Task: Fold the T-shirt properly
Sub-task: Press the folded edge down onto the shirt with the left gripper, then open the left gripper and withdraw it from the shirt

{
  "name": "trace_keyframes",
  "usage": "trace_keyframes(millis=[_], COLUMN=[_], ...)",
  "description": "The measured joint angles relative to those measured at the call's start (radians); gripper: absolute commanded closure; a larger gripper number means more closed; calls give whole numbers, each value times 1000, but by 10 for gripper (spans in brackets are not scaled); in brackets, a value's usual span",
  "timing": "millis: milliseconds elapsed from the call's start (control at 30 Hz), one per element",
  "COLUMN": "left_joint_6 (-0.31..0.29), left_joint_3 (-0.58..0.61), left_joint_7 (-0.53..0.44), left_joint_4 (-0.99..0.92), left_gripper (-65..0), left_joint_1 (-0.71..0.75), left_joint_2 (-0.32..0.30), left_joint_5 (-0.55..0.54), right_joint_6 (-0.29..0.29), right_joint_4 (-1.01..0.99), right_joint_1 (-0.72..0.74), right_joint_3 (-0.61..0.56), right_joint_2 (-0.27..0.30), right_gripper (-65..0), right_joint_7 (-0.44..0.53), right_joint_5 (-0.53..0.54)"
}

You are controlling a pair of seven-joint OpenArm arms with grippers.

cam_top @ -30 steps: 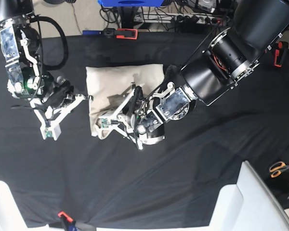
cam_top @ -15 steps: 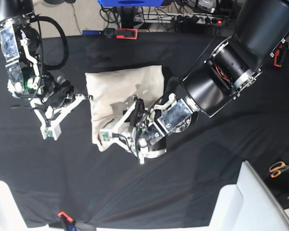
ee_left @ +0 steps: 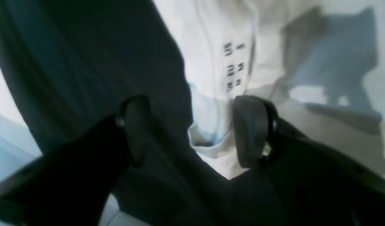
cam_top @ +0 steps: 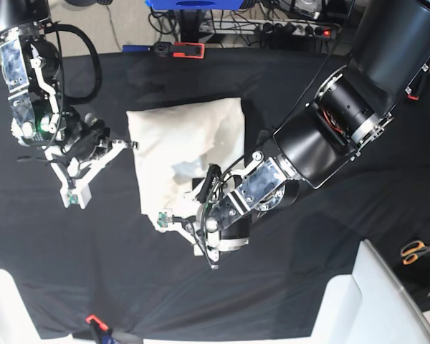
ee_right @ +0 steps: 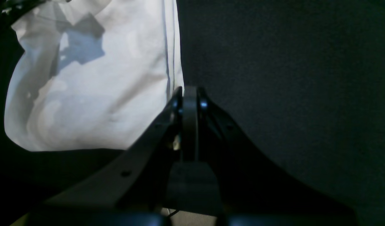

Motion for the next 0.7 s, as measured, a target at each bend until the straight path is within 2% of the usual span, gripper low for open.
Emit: trace_keyframes(millis=[100,167,200,300,500,633,700], left_joint_6=[0,0,1,-1,0,3,0], left_joint_3=[-5,-40,-60,-144,-403,-519,-579], left_joint_7=[-2,-2,-3,-3,7,7,2], left_joint_4=[5,21,38,100,222,343,414], left_gripper=[-402,-359,-298,-3,0,0,0], left_joint_1=[-17,-5,13,106,251,356,433], left_joint_2=[2,4,2,-12,-52,-76,-89], left_joint_5=[2,6,11,13,27,24,18], right_joint_6=[0,0,0,0,1,1,27], right_joint_4=[0,0,0,-1,-32,-83,-98], right_joint_1=[0,0,0,2,28,48,68], right_joint_3=[0,0,0,0,0,-1,-8], right_joint_2=[0,0,0,0,0,0,0], right_gripper=[-2,-2,-2,-2,-2,-2,-2], right_joint_7=[0,0,0,0,2,1,11], right_joint_5=[0,0,0,0,3,0,0])
